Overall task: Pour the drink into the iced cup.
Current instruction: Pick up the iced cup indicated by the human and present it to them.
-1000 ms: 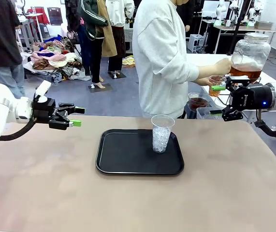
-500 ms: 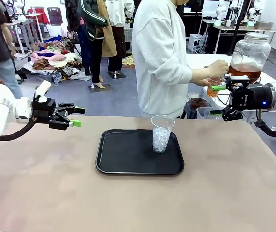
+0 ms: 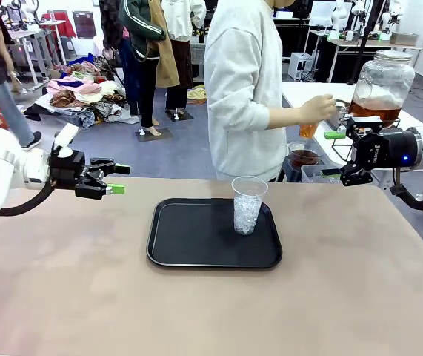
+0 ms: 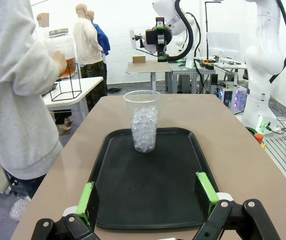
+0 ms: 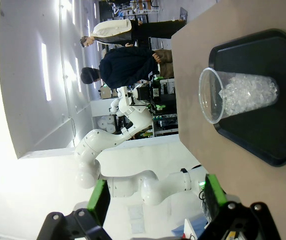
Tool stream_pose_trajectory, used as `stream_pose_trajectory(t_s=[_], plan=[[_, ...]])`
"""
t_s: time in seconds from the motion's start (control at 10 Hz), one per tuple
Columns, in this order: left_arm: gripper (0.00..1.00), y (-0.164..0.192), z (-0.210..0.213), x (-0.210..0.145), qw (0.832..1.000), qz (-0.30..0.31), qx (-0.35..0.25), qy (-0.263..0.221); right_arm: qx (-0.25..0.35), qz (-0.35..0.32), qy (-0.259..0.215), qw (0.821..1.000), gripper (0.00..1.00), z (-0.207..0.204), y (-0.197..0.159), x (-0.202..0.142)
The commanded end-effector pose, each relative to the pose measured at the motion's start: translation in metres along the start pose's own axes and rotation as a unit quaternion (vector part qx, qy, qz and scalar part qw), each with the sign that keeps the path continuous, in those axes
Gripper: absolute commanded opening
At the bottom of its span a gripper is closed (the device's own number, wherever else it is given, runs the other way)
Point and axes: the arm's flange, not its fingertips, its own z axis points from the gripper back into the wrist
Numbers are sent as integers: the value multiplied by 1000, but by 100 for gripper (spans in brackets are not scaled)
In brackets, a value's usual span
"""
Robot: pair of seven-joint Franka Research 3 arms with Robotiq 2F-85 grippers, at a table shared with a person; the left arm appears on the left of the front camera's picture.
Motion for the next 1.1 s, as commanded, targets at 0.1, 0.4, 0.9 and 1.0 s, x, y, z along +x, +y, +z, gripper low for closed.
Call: stream_pose_trajectory(t_s=[0.1, 0.4, 0.9, 1.0], plan=[[100, 0, 0, 2, 1000, 1, 4, -4, 1, 2, 0, 1000, 100, -1, 2, 0], [100, 0, 0, 2, 1000, 1, 4, -4, 1, 2, 0, 1000, 100, -1, 2, 0], [100, 0, 0, 2, 1000, 1, 4, -4, 1, 2, 0, 1000, 100, -1, 2, 0], [100, 0, 0, 2, 1000, 1, 4, -4, 1, 2, 0, 1000, 100, -1, 2, 0]])
